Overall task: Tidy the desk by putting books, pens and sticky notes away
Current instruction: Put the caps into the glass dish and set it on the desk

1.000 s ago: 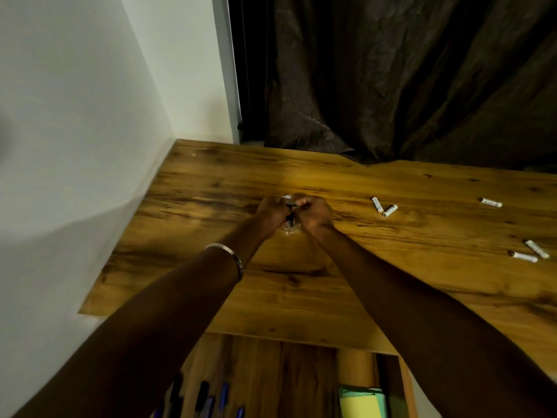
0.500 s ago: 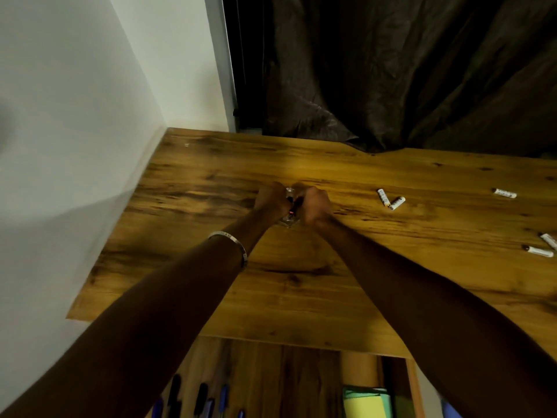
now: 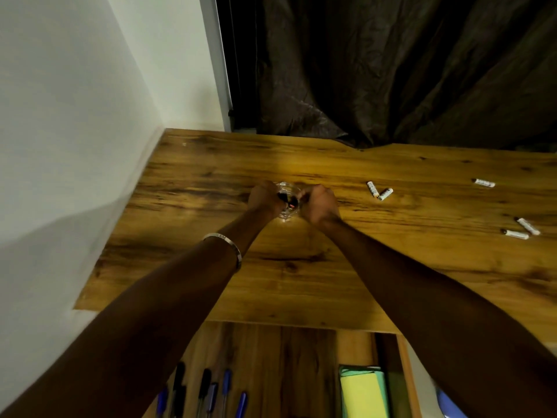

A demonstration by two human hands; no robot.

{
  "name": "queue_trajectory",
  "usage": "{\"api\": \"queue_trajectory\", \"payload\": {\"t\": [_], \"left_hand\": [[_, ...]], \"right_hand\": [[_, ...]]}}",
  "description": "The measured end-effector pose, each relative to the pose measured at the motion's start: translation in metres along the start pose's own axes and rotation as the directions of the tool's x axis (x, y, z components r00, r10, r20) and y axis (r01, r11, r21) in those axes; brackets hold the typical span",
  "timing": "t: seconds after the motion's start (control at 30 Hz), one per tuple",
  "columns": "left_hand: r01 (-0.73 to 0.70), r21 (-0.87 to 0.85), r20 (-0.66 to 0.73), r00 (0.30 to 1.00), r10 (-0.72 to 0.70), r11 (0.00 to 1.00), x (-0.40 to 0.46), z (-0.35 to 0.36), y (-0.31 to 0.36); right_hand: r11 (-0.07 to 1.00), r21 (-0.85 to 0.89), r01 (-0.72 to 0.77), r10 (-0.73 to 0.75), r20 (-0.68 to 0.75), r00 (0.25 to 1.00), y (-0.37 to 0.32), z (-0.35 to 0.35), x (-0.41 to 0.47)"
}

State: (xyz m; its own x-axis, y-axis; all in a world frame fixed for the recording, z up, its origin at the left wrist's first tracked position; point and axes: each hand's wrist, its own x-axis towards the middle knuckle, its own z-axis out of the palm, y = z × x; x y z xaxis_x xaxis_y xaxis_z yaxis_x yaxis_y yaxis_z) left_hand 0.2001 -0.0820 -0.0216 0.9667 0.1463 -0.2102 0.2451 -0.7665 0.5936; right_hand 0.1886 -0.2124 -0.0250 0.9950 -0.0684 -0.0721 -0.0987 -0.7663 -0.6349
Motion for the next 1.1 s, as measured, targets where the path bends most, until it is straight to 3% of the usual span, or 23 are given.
{"api": "queue_trajectory", "payload": {"t": [0.17,0.4,0.63,0.87,1.1], "left_hand": [[-0.062,-0.097,0.003,0.998,0.062,0.993,-0.018,0.006,0.001],[-0.121,-0.208,0.123,0.981,0.149,0.971,-0.055,0.033,0.01],[-0.153,-0.267,0.188,0.96,0.207,0.952,-0.104,0.056,0.044],[-0.202,-0.25,0.183,0.951,0.251,0.947,-0.144,0.099,0.079],[-0.269,-0.123,0.143,0.948,0.285,0.955,-0.2,0.135,0.123]], "right_hand": [[0.998,-0.058,-0.003,0.005,0.029,1.0,0.008,-0.009,-0.025],[0.975,-0.215,-0.049,0.069,0.087,0.994,0.031,-0.039,-0.072],[0.953,-0.273,-0.131,0.148,0.041,0.988,0.074,-0.084,-0.118],[0.93,-0.304,-0.207,0.209,-0.027,0.978,0.129,-0.134,-0.16],[0.925,-0.346,-0.154,0.151,-0.037,0.988,0.187,-0.192,-0.201]]}}
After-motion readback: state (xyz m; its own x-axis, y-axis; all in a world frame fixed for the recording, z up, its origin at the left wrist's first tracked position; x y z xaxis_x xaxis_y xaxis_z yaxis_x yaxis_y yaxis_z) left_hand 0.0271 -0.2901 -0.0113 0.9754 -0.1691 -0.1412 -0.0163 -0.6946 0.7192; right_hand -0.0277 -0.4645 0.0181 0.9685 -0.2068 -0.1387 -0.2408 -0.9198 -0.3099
